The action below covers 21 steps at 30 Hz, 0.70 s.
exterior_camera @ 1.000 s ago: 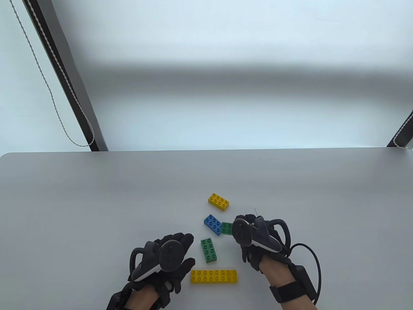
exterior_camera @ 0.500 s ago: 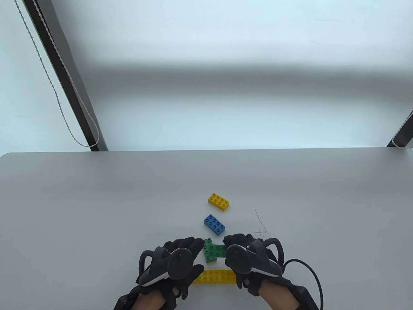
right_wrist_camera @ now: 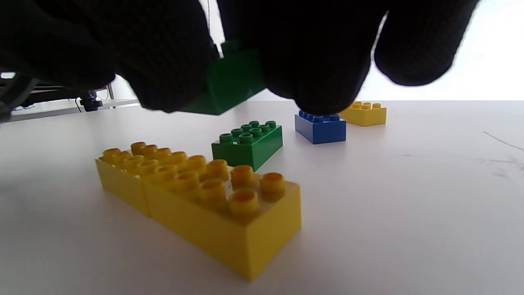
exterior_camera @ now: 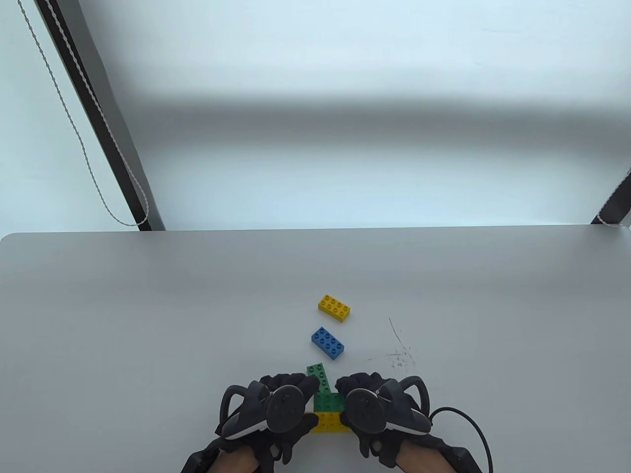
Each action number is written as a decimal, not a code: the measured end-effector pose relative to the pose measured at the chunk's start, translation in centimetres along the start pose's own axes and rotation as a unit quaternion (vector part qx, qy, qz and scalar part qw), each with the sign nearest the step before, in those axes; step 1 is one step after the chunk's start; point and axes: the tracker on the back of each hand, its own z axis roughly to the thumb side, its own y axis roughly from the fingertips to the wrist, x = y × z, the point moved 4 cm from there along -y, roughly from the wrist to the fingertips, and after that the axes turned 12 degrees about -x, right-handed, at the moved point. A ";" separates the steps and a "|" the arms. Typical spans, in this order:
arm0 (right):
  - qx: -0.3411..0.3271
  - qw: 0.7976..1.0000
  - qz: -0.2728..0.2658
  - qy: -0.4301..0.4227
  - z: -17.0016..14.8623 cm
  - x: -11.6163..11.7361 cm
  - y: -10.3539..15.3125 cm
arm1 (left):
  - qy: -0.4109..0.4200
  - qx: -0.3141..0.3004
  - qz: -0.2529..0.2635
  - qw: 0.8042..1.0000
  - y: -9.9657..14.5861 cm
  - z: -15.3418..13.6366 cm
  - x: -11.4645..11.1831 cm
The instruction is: Stack lego bricks
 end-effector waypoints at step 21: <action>-0.011 0.998 0.054 -0.039 0.5 2.2 -0.2 | 0.003 -0.012 -0.048 0.999 -0.5 0.3 -1.5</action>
